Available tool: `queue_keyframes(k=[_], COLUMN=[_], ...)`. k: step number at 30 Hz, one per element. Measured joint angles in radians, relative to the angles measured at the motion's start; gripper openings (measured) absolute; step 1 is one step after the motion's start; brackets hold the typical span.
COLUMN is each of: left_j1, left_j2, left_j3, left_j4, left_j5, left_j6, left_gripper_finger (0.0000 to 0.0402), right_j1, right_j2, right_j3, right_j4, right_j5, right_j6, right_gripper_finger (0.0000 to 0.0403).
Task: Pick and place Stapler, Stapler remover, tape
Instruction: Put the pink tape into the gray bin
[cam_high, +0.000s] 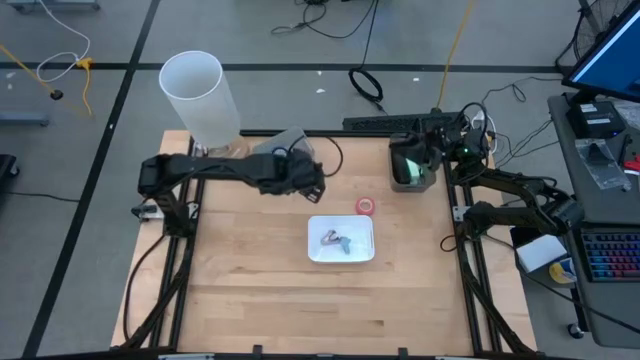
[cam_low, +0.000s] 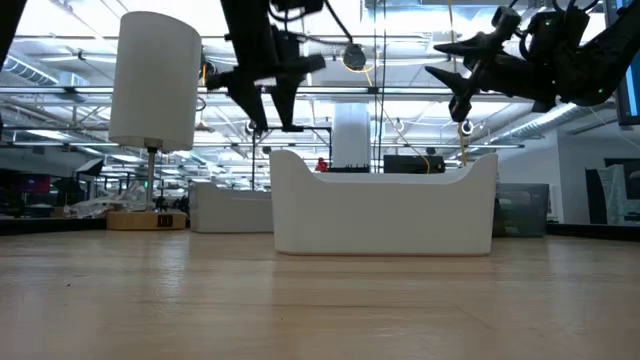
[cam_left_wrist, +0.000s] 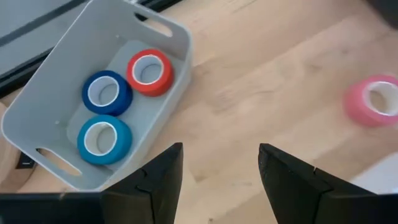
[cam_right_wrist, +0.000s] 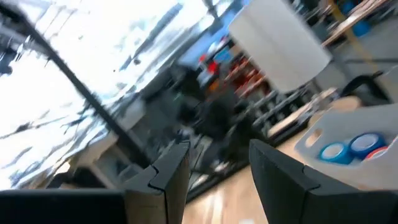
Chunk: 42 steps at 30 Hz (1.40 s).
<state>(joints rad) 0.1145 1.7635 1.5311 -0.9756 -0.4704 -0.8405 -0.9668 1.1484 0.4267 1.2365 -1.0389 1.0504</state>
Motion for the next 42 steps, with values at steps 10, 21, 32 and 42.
queue_keyframes(k=[10,21,32,42], left_j1=[-0.112,-0.191,-0.299,-0.369], left_j2=[-0.097,-0.479,-0.864,-1.088], left_j3=[-0.081,-0.619,-0.942,-1.044], left_j4=[0.049,0.638,0.816,0.814], left_j5=[-0.11,-0.122,-0.129,-0.159], left_j6=[-0.073,-0.005,0.105,0.195], left_gripper_finger=[0.0209,0.0209,0.0209,0.0209], right_j1=[0.009,0.216,0.392,0.614], right_j2=[0.0,-0.002,0.0,0.0], right_j3=[0.0,0.091,0.353,0.481], right_j4=[0.046,0.034,-0.956,-1.471], right_j5=[0.123,0.023,0.068,0.657], right_j6=[-0.052,-0.261,-0.919,-1.315], right_gripper_finger=[0.0155,0.0155,0.0155,0.0155])
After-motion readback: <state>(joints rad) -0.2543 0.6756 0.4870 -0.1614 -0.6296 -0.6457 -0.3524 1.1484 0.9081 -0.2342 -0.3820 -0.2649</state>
